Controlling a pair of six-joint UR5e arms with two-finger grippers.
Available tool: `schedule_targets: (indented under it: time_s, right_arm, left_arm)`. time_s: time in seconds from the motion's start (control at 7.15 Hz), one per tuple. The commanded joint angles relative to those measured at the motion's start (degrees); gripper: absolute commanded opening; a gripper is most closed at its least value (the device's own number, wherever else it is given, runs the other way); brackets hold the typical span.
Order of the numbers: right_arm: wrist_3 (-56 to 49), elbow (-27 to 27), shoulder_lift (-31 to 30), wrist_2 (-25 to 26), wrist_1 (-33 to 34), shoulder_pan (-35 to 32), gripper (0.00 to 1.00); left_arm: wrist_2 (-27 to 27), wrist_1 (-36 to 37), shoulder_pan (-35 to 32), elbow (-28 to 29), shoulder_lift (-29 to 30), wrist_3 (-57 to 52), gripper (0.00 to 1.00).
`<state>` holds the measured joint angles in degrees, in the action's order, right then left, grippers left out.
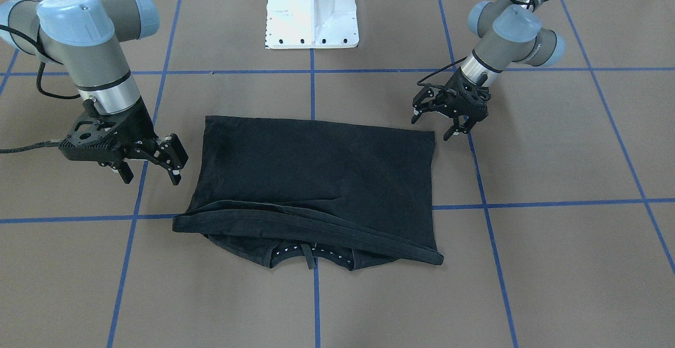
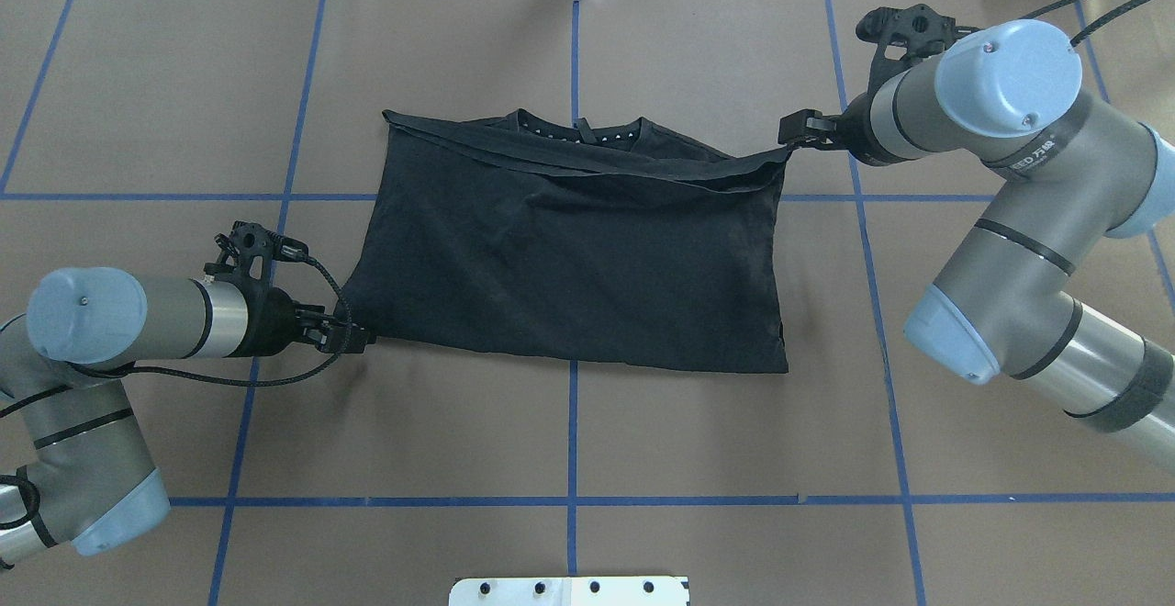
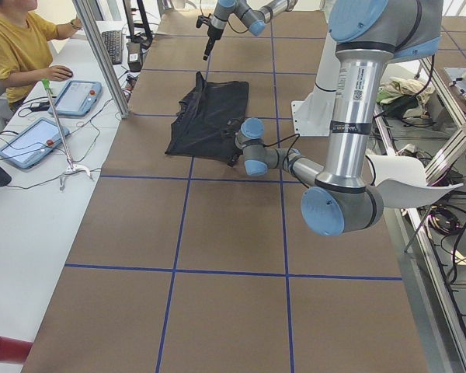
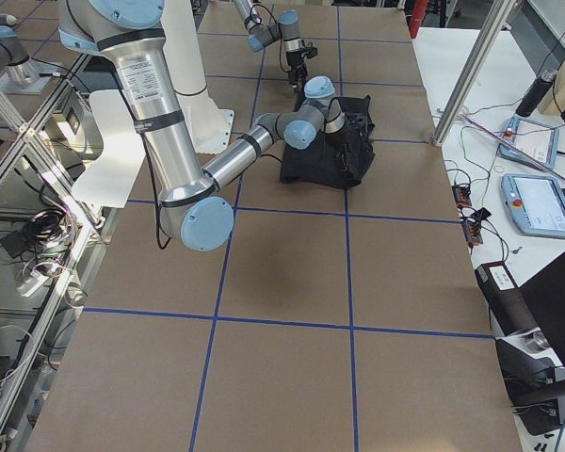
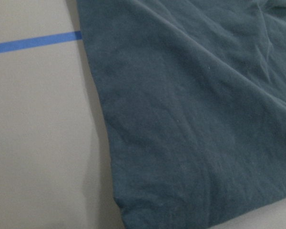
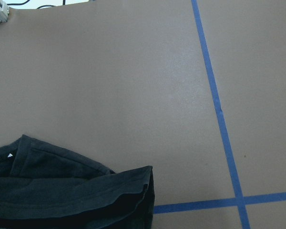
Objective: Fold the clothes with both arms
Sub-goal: 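Move the left gripper to the folded shirt's side edge nearest it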
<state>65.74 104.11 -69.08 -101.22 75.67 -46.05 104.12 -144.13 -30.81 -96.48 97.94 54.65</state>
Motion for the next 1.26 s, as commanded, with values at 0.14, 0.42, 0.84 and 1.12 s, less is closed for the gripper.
schedule_targets:
  time_s: [0.14, 0.42, 0.84, 1.12]
  right_arm:
    - [-0.43, -0.14, -0.08, -0.03, 0.00, 0.00, 1.00]
    - [-0.43, -0.14, -0.09, 0.05, 0.00, 0.00, 1.00]
    - [-0.52, -0.14, -0.09, -0.03, 0.00, 0.00, 1.00]
    - [-0.70, -0.31, -0.09, -0.12, 0.00, 0.09, 1.00]
  left_arm:
    - [0.03, -0.10, 0.23, 1.37, 1.20, 0.02, 0.55]
    - [0.12, -0.10, 0.23, 1.38, 1.21, 0.19, 0.04]
    - [0.03, -0.02, -0.38, 0.76, 0.42, -1.20, 0.00]
    - [0.11, 0.33, -6.14, 2.33, 0.59, -9.86, 0.00]
